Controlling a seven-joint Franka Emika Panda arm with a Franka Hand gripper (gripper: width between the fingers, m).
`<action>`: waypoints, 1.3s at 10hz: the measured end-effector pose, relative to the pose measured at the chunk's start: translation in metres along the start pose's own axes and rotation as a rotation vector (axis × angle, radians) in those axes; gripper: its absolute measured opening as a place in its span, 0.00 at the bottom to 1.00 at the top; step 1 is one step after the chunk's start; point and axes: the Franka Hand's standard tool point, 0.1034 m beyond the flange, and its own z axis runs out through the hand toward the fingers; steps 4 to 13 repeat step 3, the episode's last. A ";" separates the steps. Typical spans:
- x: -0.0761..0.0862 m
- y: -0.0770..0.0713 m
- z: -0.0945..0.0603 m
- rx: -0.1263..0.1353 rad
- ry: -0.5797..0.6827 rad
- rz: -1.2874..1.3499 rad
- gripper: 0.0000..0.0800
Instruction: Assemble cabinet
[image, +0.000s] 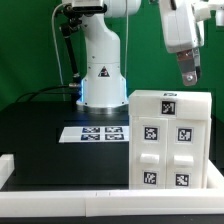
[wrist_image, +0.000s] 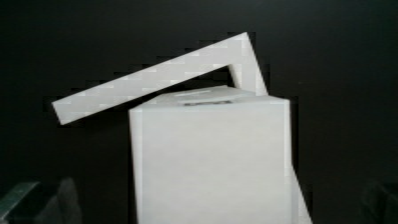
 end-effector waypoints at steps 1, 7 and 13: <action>0.000 0.000 0.000 0.000 0.000 -0.002 1.00; 0.000 0.001 0.001 -0.001 0.001 -0.004 1.00; 0.000 0.001 0.001 -0.001 0.001 -0.004 1.00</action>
Offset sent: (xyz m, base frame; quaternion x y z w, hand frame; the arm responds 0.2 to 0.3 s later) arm 0.0000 0.0000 0.0000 0.0000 0.0000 0.0000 1.0000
